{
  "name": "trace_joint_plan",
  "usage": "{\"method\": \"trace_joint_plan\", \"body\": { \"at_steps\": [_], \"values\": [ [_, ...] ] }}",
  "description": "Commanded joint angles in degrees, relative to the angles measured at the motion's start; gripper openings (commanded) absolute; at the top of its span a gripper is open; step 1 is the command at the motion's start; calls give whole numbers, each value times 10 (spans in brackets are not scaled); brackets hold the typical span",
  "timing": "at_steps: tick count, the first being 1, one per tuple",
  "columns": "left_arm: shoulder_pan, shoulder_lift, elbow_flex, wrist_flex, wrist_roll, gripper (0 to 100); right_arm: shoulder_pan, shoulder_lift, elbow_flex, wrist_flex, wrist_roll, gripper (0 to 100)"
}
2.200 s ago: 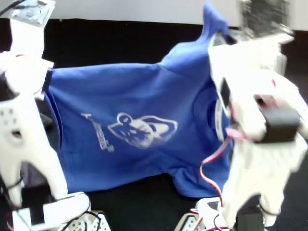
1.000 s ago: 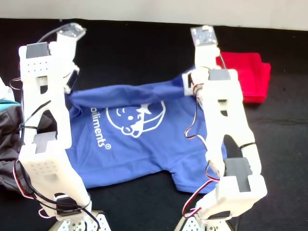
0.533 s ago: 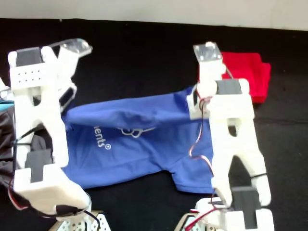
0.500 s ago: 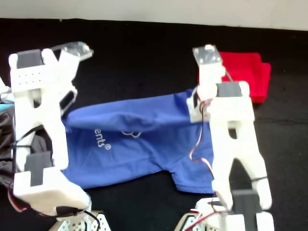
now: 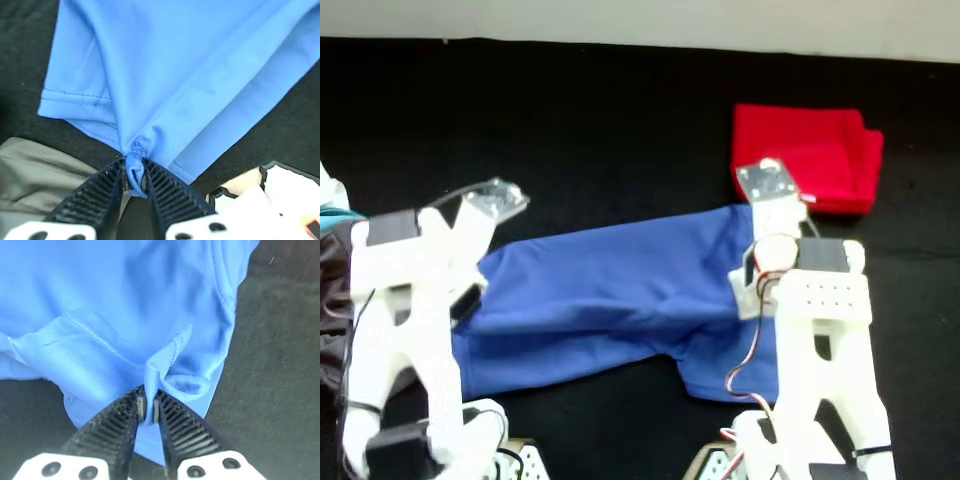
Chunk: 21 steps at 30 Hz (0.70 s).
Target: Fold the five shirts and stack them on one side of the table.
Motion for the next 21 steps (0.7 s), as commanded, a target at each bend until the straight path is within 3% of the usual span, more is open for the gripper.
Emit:
{"method": "trace_joint_plan", "body": {
  "at_steps": [1, 8, 10, 14, 17, 21],
  "values": [
    [-6, -24, 32, -45, -15, 10, 8, -16, 15, -11, 6, 5],
    [-7, -29, 38, -45, -16, 15, 8, -17, 12, -12, 6, 17],
    [-17, -29, 18, -39, -14, 53, 7, -17, -7, 9, 5, 73],
    [-53, -29, -80, 7, -17, 168, -18, -17, -91, 80, 3, 213],
    [-69, -29, -173, 47, -17, 181, -48, -17, -177, 116, -8, 213],
    [-68, -23, -249, 62, -7, 181, -65, 0, -259, 81, -73, 212]
  ]
}}
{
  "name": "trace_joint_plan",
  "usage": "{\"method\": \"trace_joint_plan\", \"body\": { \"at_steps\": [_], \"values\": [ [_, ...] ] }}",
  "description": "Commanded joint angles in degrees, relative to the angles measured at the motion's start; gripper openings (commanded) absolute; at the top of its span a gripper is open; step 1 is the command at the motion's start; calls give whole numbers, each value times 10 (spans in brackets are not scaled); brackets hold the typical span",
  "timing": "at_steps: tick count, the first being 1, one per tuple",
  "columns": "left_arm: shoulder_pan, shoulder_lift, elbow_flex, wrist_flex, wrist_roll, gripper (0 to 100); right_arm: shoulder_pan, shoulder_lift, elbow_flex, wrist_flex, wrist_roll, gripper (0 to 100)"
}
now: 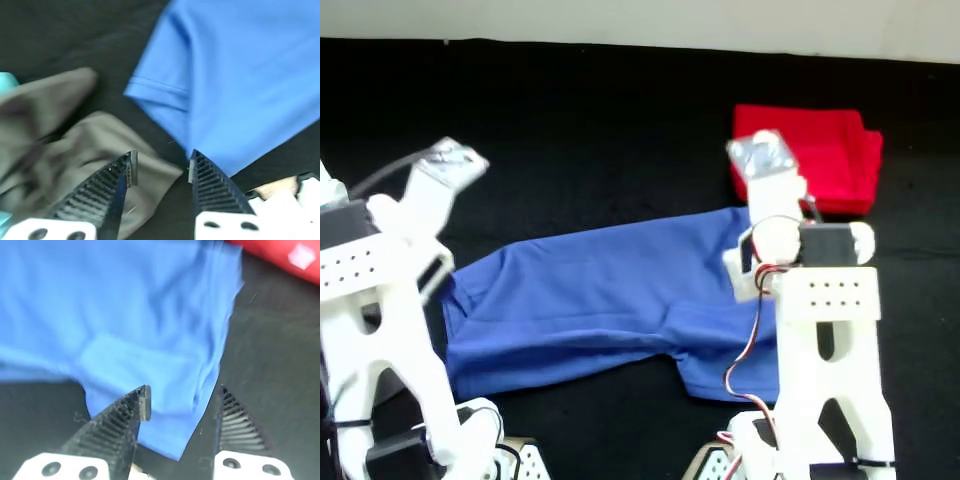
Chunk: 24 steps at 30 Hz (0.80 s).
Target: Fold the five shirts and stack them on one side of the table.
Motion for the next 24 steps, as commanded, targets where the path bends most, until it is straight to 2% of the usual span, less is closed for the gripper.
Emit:
{"method": "trace_joint_plan", "body": {
  "at_steps": [1, 3, 5, 6, 10, 14, 19, 24],
  "values": [
    [7, -7, -55, 4, 20, 179, -28, 13, -64, -41, -47, 208],
    [37, 20, -35, -17, 62, 120, -44, 55, -62, -67, -59, 159],
    [69, 68, -10, -42, 104, 0, -60, 115, -64, -90, -59, 48],
    [85, 99, 0, -53, 124, 18, -67, 149, -65, -104, -58, 1],
    [128, 236, 7, -80, 189, 11, -73, 283, -68, -155, -58, 12],
    [115, 347, -11, -116, 222, 9, -70, 378, -87, -179, -58, 6],
    [55, 463, -156, -119, 222, 9, -69, 473, -153, -191, -56, 6],
    [39, 611, -369, -82, 222, 9, -55, 582, -232, -240, -58, 6]
  ]
}}
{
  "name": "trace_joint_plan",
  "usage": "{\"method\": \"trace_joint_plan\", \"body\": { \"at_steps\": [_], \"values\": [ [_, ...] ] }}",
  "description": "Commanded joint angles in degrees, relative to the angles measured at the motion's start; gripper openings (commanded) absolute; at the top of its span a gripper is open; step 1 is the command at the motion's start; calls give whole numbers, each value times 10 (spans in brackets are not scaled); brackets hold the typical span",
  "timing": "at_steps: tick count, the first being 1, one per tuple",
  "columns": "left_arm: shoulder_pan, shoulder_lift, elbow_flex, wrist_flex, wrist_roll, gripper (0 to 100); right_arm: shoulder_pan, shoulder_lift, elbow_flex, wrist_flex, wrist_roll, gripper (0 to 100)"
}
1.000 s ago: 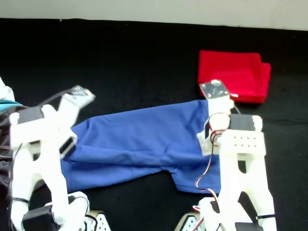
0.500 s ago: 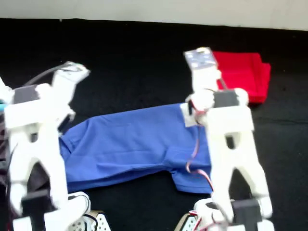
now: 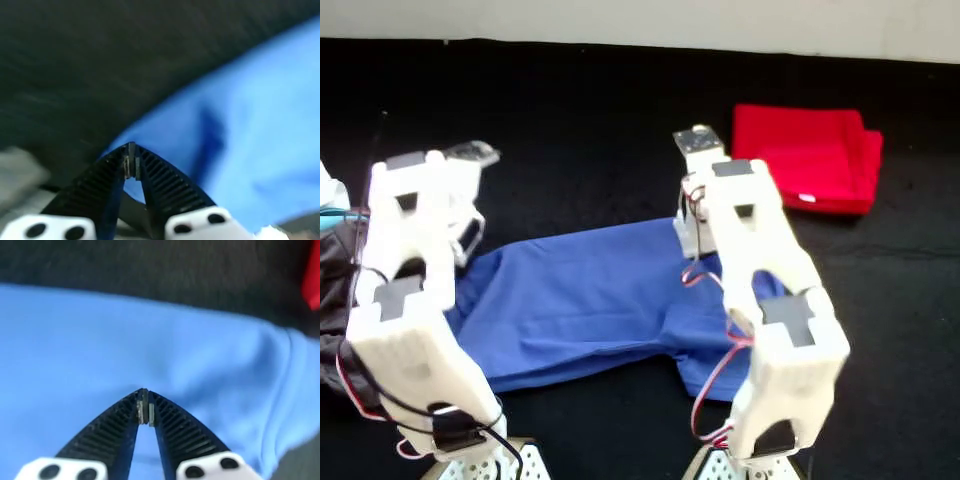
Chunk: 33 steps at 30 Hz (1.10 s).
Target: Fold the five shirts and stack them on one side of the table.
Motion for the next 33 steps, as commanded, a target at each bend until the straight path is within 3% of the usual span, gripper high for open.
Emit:
{"method": "trace_joint_plan", "body": {
  "at_steps": [1, 8, 11, 15, 20, 26, 33],
  "values": [
    [-5, 94, -184, 50, 4, 9, 18, 56, -82, -33, -5, 6],
    [2, 298, -572, 171, 45, 9, 63, 152, -238, -32, -4, 6],
    [7, 364, -713, 244, 45, 9, 66, 162, -288, 15, -4, 6],
    [-2, 372, -753, 259, 54, 9, 58, 162, -359, 116, -5, 6],
    [-4, 275, -637, 260, 55, 9, 55, 162, -453, 189, -5, 6],
    [13, 36, -300, 256, 51, 9, 55, 162, -574, 272, -5, 6],
    [42, -130, 60, 37, 53, 9, 53, 160, -670, 333, -3, 6]
  ]
}}
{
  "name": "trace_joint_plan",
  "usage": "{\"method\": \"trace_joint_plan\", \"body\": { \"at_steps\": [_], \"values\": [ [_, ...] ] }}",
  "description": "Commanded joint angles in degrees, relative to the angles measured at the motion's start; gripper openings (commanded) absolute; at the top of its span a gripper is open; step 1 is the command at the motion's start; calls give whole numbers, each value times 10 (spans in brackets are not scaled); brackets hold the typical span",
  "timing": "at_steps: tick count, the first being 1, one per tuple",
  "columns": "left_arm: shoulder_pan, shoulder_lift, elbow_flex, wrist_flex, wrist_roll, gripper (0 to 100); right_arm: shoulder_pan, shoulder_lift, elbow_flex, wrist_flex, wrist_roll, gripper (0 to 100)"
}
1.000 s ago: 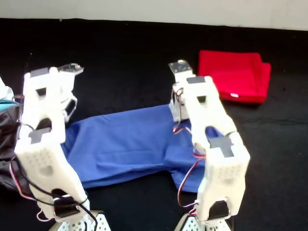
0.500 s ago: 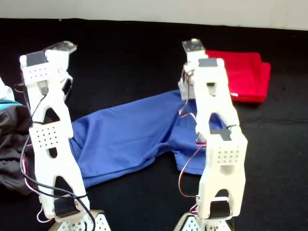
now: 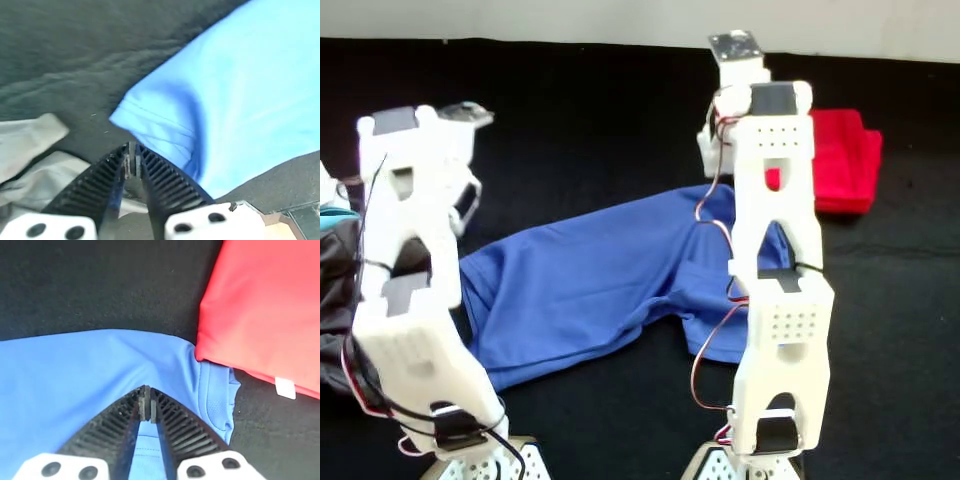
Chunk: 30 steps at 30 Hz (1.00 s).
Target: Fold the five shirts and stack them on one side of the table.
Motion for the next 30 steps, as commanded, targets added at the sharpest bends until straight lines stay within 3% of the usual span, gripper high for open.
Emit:
{"method": "trace_joint_plan", "body": {
  "at_steps": [1, 7, 12, 20, 26, 30],
  "values": [
    [10, -77, 165, -125, 3, 9, 0, -7, -49, 15, -3, 6],
    [-30, -47, 201, -235, 2, 9, -2, -15, -48, 17, -5, 6],
    [-58, 59, 60, -236, 3, 9, -5, -109, 7, 17, -5, 6],
    [-43, 298, -378, -70, 32, 9, -8, -345, 317, 8, -6, 6],
    [-32, 433, -722, 90, 53, 10, -7, -459, 565, -106, -3, 6],
    [-36, 446, -801, 134, 69, 24, -7, -510, 697, -195, -2, 6]
  ]
}}
